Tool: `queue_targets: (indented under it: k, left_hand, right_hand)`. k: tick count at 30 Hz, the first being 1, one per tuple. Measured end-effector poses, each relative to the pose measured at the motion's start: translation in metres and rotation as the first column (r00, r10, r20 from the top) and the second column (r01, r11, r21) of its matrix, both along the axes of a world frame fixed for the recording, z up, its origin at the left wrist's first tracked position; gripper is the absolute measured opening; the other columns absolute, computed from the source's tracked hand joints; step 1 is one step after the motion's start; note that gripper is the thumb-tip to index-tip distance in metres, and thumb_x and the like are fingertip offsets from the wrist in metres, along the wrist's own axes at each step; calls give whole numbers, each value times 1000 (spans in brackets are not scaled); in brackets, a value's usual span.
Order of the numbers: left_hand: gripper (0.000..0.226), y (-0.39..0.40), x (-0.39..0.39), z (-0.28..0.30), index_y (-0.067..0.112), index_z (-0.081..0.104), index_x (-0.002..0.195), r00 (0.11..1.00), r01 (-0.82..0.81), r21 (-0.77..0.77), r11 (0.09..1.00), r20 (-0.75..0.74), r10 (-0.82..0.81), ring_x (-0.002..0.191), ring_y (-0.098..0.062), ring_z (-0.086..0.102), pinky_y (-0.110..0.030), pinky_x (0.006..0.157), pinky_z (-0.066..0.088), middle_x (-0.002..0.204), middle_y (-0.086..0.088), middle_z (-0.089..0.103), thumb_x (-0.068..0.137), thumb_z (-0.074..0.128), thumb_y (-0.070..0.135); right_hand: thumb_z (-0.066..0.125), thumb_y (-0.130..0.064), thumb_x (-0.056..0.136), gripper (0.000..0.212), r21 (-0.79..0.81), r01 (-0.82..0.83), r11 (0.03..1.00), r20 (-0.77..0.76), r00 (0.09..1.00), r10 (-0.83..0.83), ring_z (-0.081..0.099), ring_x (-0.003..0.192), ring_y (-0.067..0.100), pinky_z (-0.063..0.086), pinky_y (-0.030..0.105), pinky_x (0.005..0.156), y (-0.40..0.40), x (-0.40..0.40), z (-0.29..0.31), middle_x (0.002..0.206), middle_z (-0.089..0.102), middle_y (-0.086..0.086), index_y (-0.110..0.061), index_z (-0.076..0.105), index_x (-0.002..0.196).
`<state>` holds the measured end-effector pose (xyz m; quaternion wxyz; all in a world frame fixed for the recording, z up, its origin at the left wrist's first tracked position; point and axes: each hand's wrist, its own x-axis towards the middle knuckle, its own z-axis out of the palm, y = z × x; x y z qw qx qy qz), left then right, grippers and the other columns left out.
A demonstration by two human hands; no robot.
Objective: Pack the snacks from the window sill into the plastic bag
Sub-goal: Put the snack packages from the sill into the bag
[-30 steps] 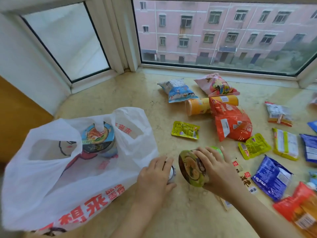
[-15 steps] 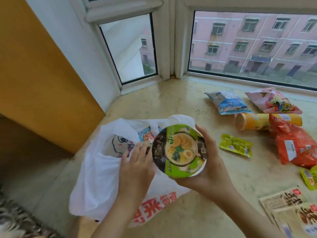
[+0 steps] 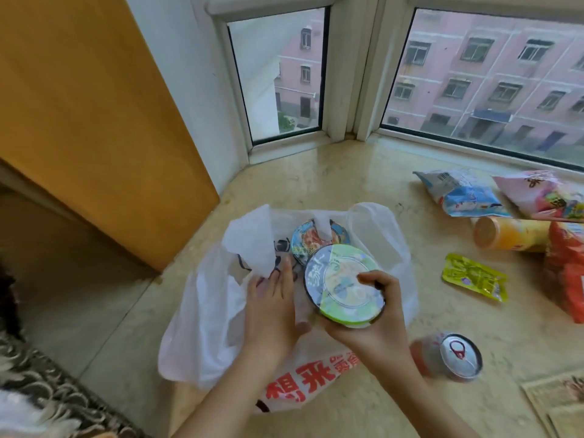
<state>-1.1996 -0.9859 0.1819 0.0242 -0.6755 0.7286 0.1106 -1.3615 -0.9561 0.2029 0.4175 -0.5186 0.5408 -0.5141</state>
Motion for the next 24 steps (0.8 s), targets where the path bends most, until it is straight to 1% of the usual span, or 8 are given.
queue_targets:
  k: [2, 5, 7, 11, 13, 16, 19, 24]
  left_hand:
    - [116, 5, 6, 7, 7, -19, 149, 999, 15, 113, 993, 44, -20, 148, -18, -3, -35, 112, -15, 159, -1, -16, 81, 64, 53]
    - [119, -5, 27, 27, 7, -6, 151, 992, 25, -159, 987, 129, -4, 147, -25, 14, -35, 106, -29, 156, -3, -9, 73, 75, 47]
    - [106, -11, 48, 36, 13, -22, 146, 953, 69, -208, 976, 304, -2, 148, -22, 6, -43, 98, -38, 159, -4, -11, 87, 59, 47]
    - [105, -21, 88, 47, 16, 9, 153, 919, 130, -287, 949, 394, -7, 145, -22, 19, -49, 117, 0, 159, -6, 18, 75, 70, 49]
    - [108, -22, 98, 49, 16, 8, 152, 904, 222, -287, 932, 420, -86, 145, -22, 13, -49, 118, 7, 159, -7, 15, 71, 74, 45]
    - [100, -21, 109, 49, 16, 16, 151, 875, 326, -350, 878, 464, -140, 146, -22, 6, -48, 119, 0, 159, -8, 13, 71, 74, 33]
    - [93, -23, 117, 53, 18, 18, 152, 836, 359, -365, 859, 535, -123, 145, -20, 0, -49, 117, -9, 159, -4, 5, 75, 63, 45]
    - [97, -39, 125, 52, 19, 12, 153, 811, 389, -356, 849, 570, -133, 147, -23, -6, -49, 117, -4, 161, -8, 1, 76, 60, 51]
  right_hand:
    - [92, -8, 42, 77, -5, 7, 1000, 12, 1000, -7, 58, 97, -10, 44, 5, 77, -3, 7, 4, 99, 54, -36, -22, 46, 103]
    - [94, 1, 43, 76, -32, 13, 999, 17, 1000, -13, 58, 97, -11, 44, 4, 76, -9, 25, 10, 97, 55, -37, -18, 47, 99]
    - [94, -3, 44, 72, -52, -6, 999, -5, 1000, 6, 58, 100, -8, 44, 6, 78, -14, 40, 11, 100, 58, -32, -19, 49, 97]
    - [93, -24, 49, 65, -74, -62, 995, -59, 997, 58, 61, 104, 5, 50, 21, 83, -23, 70, -3, 106, 60, -7, -21, 50, 98]
    - [89, -36, 52, 62, -87, -79, 993, -139, 988, 66, 60, 103, 13, 52, 33, 82, -31, 84, -9, 106, 58, -2, -23, 49, 98]
    - [83, -42, 54, 57, -147, -95, 984, -289, 956, 50, 56, 96, 17, 49, 32, 78, -47, 103, -17, 101, 53, -3, -21, 49, 95]
    - [80, -44, 53, 57, -165, -85, 983, -371, 929, 18, 55, 98, 19, 46, 24, 77, -64, 121, -22, 106, 51, 0, -16, 49, 92]
    - [73, -47, 61, 55, -154, -69, 986, -536, 844, -25, 53, 108, 28, 53, 35, 67, -83, 133, -38, 125, 48, 10, -9, 47, 91]
